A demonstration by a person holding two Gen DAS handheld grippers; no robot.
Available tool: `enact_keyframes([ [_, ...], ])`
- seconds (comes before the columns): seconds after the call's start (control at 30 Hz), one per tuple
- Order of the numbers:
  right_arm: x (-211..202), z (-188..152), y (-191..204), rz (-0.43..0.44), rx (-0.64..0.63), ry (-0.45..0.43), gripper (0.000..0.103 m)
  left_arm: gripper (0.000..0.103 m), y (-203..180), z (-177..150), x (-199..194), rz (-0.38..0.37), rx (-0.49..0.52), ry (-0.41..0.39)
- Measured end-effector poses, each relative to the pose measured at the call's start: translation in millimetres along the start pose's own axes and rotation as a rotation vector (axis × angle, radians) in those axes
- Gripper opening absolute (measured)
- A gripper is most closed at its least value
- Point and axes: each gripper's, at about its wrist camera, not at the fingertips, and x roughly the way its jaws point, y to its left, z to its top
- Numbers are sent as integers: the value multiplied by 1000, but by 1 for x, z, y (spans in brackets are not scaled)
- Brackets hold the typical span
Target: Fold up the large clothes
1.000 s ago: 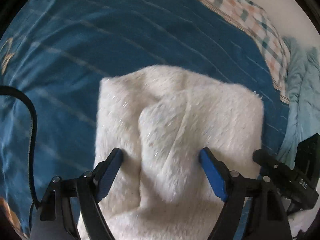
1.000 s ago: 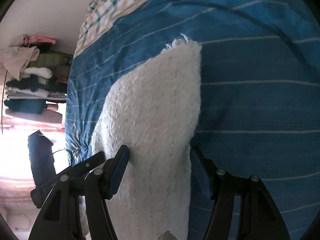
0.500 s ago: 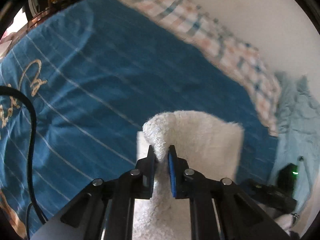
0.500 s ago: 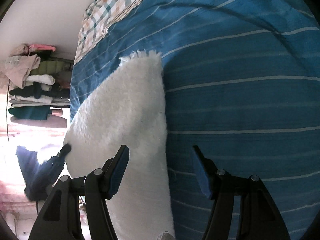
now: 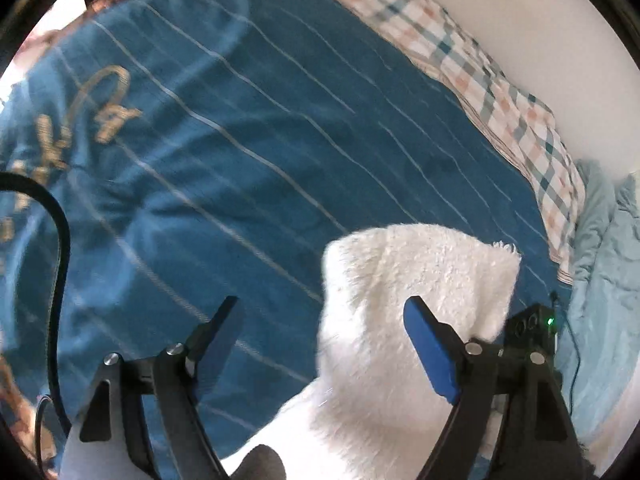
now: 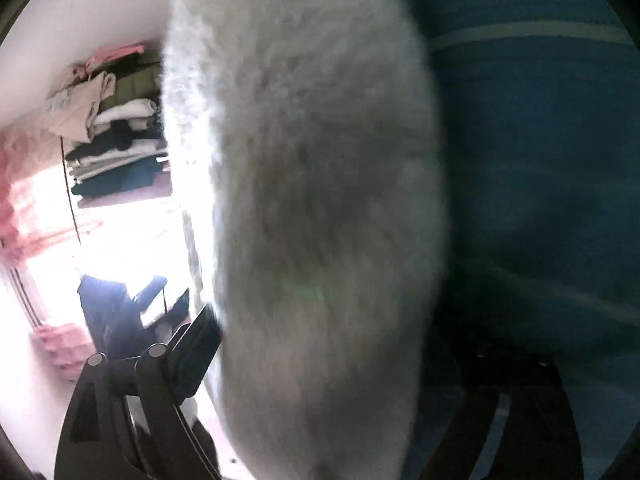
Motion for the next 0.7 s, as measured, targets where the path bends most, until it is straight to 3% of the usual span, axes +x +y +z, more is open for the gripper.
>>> enact_keyframes([
  [0.07, 6, -3, 12, -11, -23, -32, 79, 82, 4, -11, -17, 43, 11, -44],
  [0.1, 7, -6, 15, -19, -21, -48, 52, 82, 7, -16, -24, 57, 0, -66],
  [0.13, 7, -10, 19, -28, -9, -72, 38, 82, 8, -19, -26, 60, -12, -79],
  [0.23, -8, -30, 28, 5, 1, -187, 31, 82, 19, -40, -36, 76, -53, -71],
  [0.33, -34, -57, 26, 10, 32, -277, 29, 82, 48, -80, -48, 90, -127, 0],
  [0.5, -97, -121, -4, -21, 186, -438, 26, 82, 84, -161, -64, 252, -113, 138],
  [0.6, -151, -202, -31, -77, 333, -544, 25, 82, 91, -201, -79, 325, -73, 181],
  [0.7, -194, -301, -56, -174, 476, -592, 25, 82, 77, -223, -86, 314, -29, 206],
])
